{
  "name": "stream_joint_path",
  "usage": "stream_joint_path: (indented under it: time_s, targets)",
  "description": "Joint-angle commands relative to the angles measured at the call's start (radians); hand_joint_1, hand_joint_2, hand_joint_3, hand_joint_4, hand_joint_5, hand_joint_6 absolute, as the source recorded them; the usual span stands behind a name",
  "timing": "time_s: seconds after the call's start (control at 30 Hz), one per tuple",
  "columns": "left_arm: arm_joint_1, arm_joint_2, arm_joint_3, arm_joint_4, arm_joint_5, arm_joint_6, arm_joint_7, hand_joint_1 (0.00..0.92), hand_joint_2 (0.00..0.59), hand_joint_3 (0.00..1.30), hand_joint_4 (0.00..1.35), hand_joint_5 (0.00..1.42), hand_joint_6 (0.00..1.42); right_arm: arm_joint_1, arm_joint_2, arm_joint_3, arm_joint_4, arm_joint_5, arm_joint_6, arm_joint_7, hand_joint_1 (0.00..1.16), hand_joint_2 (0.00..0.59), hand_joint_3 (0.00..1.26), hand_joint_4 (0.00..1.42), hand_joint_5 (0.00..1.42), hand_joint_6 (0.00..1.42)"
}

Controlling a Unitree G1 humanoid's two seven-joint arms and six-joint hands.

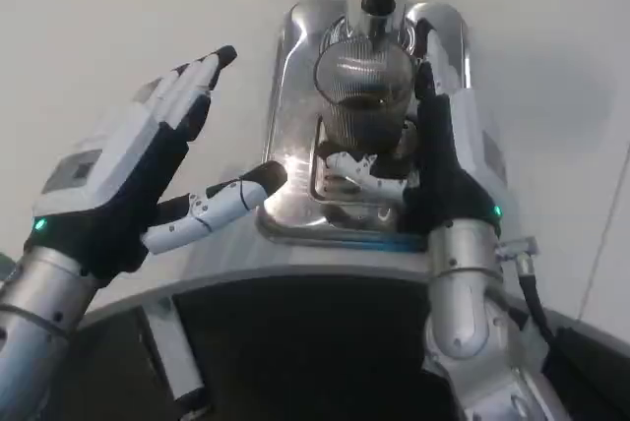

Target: Grasp the cup under the faucet to collect the drink, then remove the cup.

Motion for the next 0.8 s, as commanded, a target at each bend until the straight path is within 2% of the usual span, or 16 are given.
stream_joint_path:
  time_s: [0.03, 0.23, 0.5, 0.8]
  targets:
    - [0.014, 0.0, 0.004, -0.004, 0.001, -0.002, 0.009, 0.0, 0.182, 0.0, 0.0, 0.0, 0.0, -0.031, 0.018, -0.003, 0.04, 0.012, 0.013, -0.031, 1.01, 0.184, 0.0, 0.0, 0.0, 0.04]
    - [0.022, 0.004, 0.006, -0.013, 0.002, 0.001, 0.004, 0.0, 0.186, 0.0, 0.0, 0.0, 0.0, -0.047, 0.027, 0.004, 0.072, 0.035, -0.012, -0.045, 1.01, 0.183, 0.0, 0.0, 0.0, 0.05]
    - [0.03, 0.007, 0.005, -0.021, 0.0, 0.004, -0.006, 0.0, 0.189, 0.0, 0.0, 0.0, 0.0, -0.008, 0.042, -0.01, 0.083, 0.085, -0.043, -0.076, 1.01, 0.182, 0.0, 0.0, 0.0, 0.06]
    - [0.032, 0.009, 0.006, -0.028, 0.004, 0.007, -0.006, 0.0, 0.189, 0.0, 0.0, 0.0, 0.0, 0.02, 0.044, -0.01, 0.08, 0.102, -0.074, -0.108, 1.0, 0.182, 0.0, 0.0, 0.02, 0.07]
